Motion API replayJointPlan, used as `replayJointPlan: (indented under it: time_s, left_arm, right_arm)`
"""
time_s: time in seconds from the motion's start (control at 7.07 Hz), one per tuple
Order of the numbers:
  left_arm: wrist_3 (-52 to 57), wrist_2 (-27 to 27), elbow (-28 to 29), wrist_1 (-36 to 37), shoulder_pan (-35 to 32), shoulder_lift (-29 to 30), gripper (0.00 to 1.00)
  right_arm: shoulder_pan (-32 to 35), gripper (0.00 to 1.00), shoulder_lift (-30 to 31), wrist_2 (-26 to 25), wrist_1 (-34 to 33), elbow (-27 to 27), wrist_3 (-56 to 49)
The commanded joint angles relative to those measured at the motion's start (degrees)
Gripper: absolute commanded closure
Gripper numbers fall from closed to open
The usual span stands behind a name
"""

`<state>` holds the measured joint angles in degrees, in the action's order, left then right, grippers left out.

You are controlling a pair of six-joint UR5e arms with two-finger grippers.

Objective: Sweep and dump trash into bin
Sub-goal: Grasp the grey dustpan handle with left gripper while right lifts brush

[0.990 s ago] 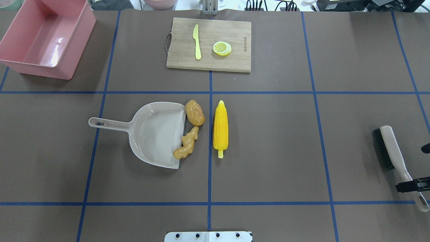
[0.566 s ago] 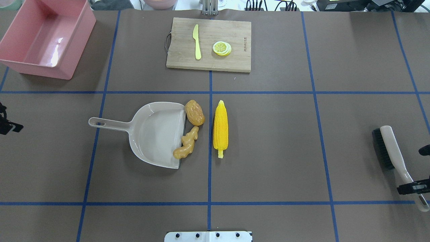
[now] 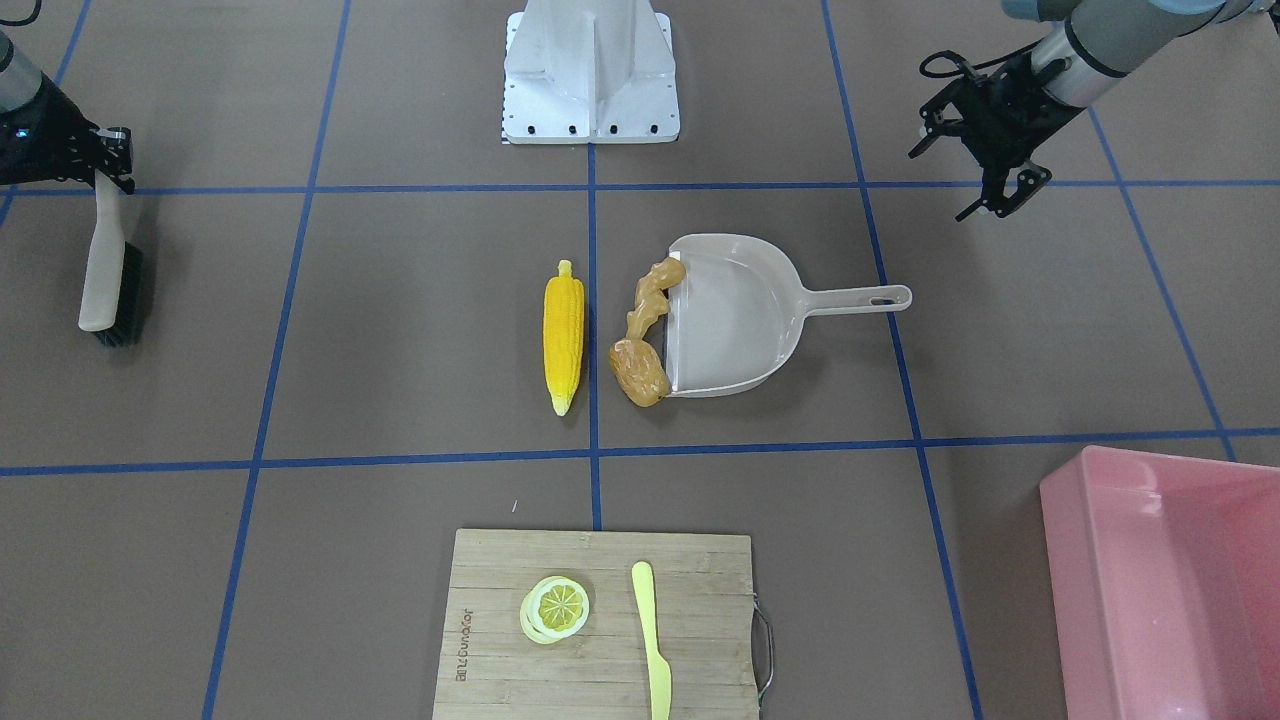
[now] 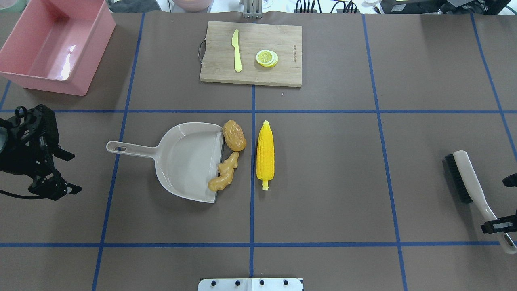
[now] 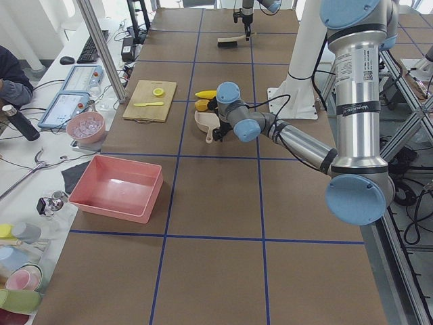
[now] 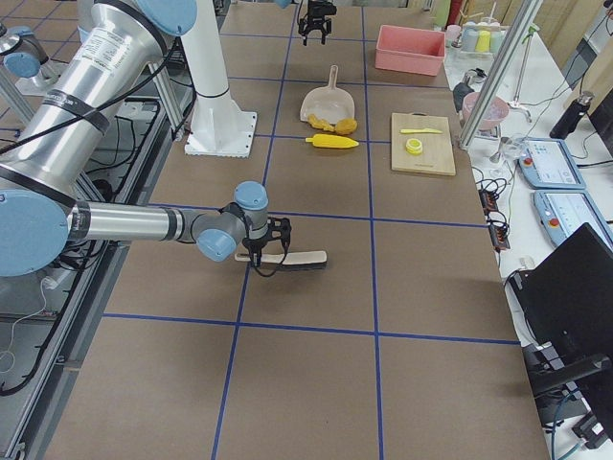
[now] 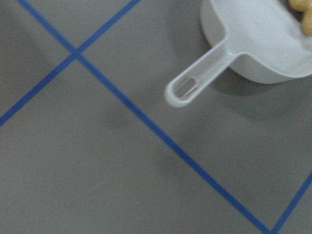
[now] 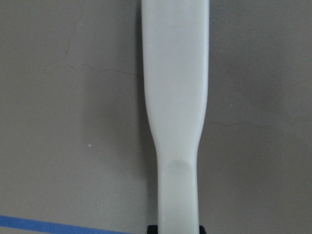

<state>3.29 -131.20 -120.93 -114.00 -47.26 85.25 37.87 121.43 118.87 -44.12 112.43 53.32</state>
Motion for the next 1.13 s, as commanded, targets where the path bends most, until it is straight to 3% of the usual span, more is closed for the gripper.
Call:
replayJointPlan:
  time_s: [0.0,0.14,0.42,0.71,0.85,0.99]
  left_arm:
    - [23.9,5.8,3.4,-0.8,0.5,4.0,0.0]
    - [26.3,10.6,6.3,-1.0,0.6,6.9,0.0]
    - [26.2,11.3,10.1,-0.5,0.7,13.8,0.0]
    - [26.1,11.5,9.1,-1.0,0.9,11.8,0.0]
    - [26.2,14.5,8.6,-2.9,1.1,10.1,0.0]
    - [26.2,14.7,9.1,-4.4,1.4,7.7,0.0]
  right_arm:
    - [7.0,1.0,-2.2,9.6,-2.6,2.3,-0.6]
    - [11.2,1.0,-5.8,11.9,-6.1,2.7,-1.0]
    - [15.8,1.0,-18.4,11.8,-24.8,3.4,-9.2]
    - [19.2,1.0,-33.5,10.2,-48.2,2.9,-21.3]
    - [19.4,1.0,-42.5,7.2,-59.0,2.0,-26.4]
    - [18.2,1.0,-47.7,7.3,-63.2,1.2,-27.6]
